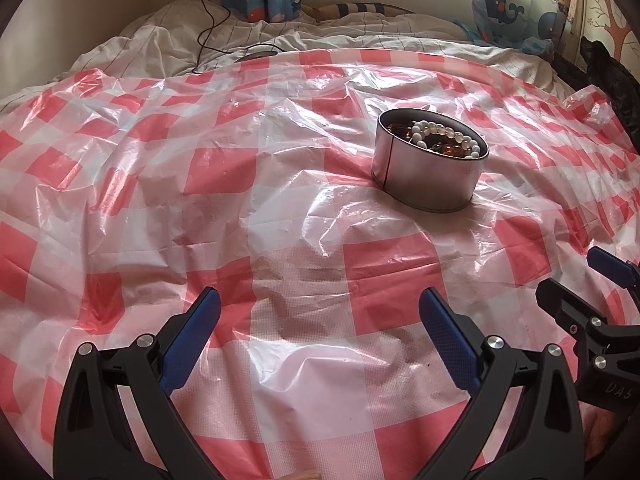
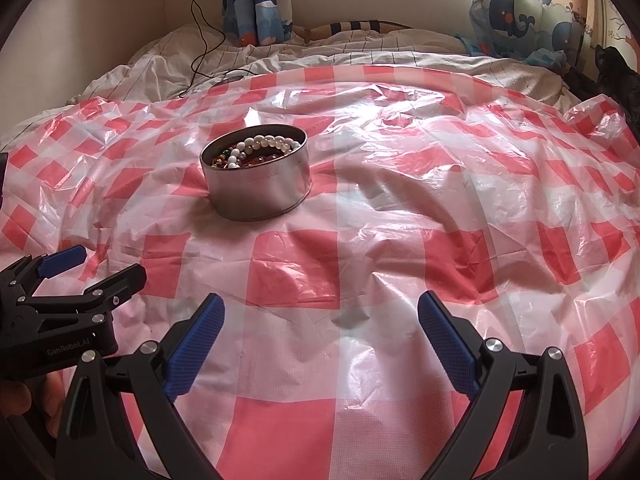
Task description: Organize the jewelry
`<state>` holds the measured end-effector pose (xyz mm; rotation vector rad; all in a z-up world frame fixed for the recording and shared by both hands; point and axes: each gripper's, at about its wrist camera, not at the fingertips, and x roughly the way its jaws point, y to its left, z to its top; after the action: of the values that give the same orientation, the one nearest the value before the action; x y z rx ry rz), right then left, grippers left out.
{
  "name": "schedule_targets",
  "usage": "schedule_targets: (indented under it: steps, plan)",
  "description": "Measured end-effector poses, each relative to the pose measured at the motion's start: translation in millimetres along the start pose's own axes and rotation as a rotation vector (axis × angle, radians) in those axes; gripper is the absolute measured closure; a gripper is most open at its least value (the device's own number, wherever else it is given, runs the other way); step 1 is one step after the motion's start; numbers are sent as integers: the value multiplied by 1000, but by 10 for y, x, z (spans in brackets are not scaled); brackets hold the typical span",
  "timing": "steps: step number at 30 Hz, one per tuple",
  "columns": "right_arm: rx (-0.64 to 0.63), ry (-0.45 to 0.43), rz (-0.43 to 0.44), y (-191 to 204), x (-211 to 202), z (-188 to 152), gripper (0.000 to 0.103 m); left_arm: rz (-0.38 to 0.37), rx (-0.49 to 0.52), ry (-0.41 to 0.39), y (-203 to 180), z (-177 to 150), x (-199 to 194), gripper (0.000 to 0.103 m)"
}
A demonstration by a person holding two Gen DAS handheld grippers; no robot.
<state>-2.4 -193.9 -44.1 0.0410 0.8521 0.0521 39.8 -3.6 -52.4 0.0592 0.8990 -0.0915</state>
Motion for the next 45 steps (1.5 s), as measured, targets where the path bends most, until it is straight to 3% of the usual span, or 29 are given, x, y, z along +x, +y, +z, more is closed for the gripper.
schedule_targets:
  steps: [45]
  plan:
    - [-3, 18, -4, -10, 35, 2, 8, -7, -2, 22, -18, -3, 28, 8]
